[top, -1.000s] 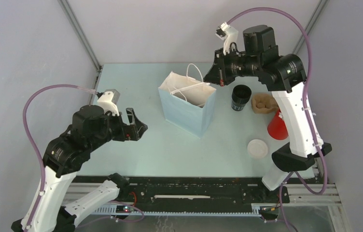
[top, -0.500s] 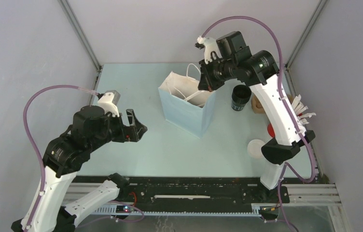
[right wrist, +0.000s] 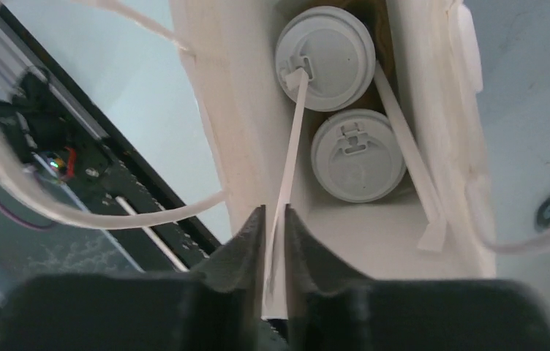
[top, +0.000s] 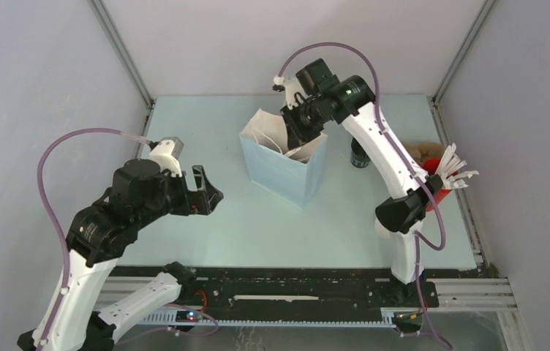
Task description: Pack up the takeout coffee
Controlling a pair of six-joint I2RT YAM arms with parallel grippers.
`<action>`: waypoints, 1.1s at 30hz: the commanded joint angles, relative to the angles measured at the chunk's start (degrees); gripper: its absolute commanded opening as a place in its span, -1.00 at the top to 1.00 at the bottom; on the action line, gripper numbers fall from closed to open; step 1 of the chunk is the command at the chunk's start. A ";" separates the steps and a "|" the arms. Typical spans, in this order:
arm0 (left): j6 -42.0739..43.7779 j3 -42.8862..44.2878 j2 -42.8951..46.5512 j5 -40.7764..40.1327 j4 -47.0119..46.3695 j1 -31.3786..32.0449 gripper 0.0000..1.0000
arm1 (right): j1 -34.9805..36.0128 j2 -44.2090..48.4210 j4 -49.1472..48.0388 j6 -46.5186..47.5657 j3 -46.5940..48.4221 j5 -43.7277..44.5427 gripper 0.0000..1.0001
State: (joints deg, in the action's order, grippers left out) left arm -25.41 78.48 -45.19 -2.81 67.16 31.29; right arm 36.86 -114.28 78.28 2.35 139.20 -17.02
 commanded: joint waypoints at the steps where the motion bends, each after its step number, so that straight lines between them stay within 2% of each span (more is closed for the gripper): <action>1: 0.98 3.09 -0.34 -0.62 -0.27 -0.44 -0.90 | 1.19 -2.22 0.14 -1.67 7.30 2.48 0.33; 3: 0.84 3.13 -0.51 -0.54 -0.33 -0.44 -0.90 | 0.69 -3.02 -0.73 -4.00 10.86 0.90 0.12; 5: 0.78 3.11 -0.56 -0.53 -0.59 -0.44 -0.90 | -0.56 -1.37 -4.34 -8.10 9.70 -0.23 -0.04; 9: 0.54 3.37 -0.69 -0.53 -0.97 -0.44 -0.90 | -6.09 6.83 -13.03 -15.23 -0.79 -5.25 -0.04; 12: 0.39 3.30 -0.60 -0.57 -1.10 -0.46 -0.90 | -8.42 10.48 -11.99 -15.40 -5.23 -4.59 -0.04; 15: 0.37 3.27 -0.53 -0.64 -1.24 -0.46 -0.89 | -7.75 11.90 -6.29 -14.32 -5.24 2.02 -0.09; 18: 0.63 3.22 -0.68 -0.35 -1.28 -0.44 -0.90 | -6.28 15.55 -5.86 -17.10 -8.20 7.98 -0.07; 20: 0.83 3.25 -0.98 0.11 -1.32 -0.46 -0.90 | -5.81 18.50 -7.22 -21.95 -12.30 8.22 0.04; 26: 1.34 3.21 -1.26 0.97 -1.52 -0.44 -0.89 | -3.55 25.54 -10.49 -30.15 -26.01 12.05 0.00; 33: 1.77 3.19 -1.33 1.80 -1.74 -0.44 -0.89 | -2.36 24.12 -15.00 -30.51 -28.53 14.90 0.05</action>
State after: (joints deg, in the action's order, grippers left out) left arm -24.95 78.76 -46.26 -2.28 67.05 31.29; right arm 33.87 -89.76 68.58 -25.67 110.67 -5.37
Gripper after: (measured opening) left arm 0.946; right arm 0.488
